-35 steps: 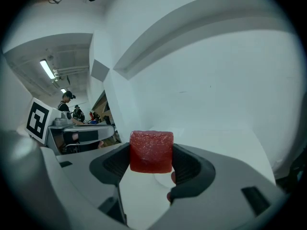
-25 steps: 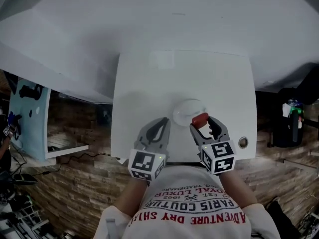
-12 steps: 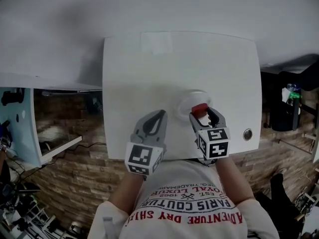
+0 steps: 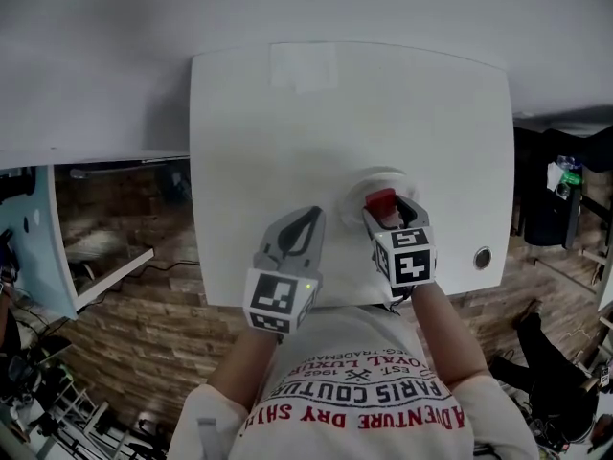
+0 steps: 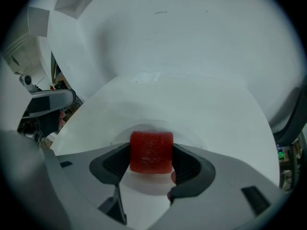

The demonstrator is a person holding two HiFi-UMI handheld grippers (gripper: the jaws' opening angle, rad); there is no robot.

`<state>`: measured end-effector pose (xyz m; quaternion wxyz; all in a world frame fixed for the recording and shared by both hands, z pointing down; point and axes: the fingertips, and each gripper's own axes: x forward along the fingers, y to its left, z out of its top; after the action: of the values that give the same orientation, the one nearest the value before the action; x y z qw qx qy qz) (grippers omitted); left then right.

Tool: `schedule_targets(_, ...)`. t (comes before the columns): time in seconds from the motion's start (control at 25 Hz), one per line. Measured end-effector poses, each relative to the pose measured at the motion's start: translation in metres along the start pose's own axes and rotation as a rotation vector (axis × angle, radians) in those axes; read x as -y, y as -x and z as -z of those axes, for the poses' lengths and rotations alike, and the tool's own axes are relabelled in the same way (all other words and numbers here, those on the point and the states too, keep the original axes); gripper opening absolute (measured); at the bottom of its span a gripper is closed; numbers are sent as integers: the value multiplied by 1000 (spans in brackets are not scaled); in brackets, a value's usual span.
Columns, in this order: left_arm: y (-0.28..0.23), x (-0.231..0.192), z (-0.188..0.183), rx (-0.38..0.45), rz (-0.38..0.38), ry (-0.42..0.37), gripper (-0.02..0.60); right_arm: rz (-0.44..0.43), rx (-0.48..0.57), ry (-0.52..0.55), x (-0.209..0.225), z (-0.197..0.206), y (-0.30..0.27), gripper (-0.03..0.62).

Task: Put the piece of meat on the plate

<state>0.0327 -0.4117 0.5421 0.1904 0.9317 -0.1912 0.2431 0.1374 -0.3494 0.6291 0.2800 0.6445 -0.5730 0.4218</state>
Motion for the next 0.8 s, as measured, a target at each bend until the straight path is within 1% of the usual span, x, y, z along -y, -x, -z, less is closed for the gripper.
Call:
schedule_targets(0.12, 0, -4, 0, 2, -2, 4, 12, 25, -17, 31, 3, -1, -5, 279)
schedule_targets(0.24, 0, -9, 1, -2, -16, 14, 12, 33, -45, 40, 6, 2, -9, 279)
schedule_targets(0.36, 0, -11, 4, -3, -20, 28, 12, 41, -43, 46, 7, 4, -10, 279)
schedule_targets(0.48, -1, -12, 7, -4, -17, 29, 12, 38, -35, 38, 6, 3, -11, 279)
schedule_targets(0.64, 2, -11, 6, 3, -16, 31, 12, 12, -36, 33, 4, 2, -9, 279)
schedule_targets(0.72, 3, -9, 4, 3, -13, 25, 12, 5, -15, 27, 5, -1, -4, 279)
schedule_targets(0.8, 5, -6, 2, 5, -9, 16, 12, 21, 35, 30, 7, -11, 6, 281)
